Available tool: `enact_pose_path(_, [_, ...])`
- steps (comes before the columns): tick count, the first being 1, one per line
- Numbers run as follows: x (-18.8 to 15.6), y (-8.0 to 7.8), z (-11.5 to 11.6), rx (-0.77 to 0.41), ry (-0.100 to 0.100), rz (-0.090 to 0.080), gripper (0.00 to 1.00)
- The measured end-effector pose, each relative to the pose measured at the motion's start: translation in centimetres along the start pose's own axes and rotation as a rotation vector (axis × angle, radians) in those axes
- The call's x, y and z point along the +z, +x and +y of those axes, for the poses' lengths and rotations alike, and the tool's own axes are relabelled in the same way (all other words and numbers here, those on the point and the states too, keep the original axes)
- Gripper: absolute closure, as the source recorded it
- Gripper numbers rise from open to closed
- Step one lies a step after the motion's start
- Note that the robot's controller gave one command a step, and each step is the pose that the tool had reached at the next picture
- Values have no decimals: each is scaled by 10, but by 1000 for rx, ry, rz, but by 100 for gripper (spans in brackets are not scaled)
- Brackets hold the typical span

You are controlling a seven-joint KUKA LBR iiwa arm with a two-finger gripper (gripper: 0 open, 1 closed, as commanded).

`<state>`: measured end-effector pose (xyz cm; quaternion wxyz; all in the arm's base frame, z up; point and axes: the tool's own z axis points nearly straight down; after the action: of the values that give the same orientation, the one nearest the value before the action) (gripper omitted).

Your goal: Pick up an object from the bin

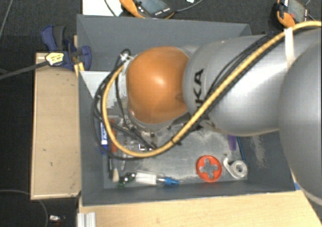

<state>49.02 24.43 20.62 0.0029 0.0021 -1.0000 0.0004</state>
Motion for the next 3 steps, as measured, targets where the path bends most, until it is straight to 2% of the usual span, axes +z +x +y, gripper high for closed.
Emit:
enact_pose_path(1, [-5, -2, -2, 7, -2, -8, 0])
enact_pose_path(2, [87, -6, 7, -290, -2, -10, 0])
enact_pose_path(3, [57, 4, 6, -485, -2, -15, 0])
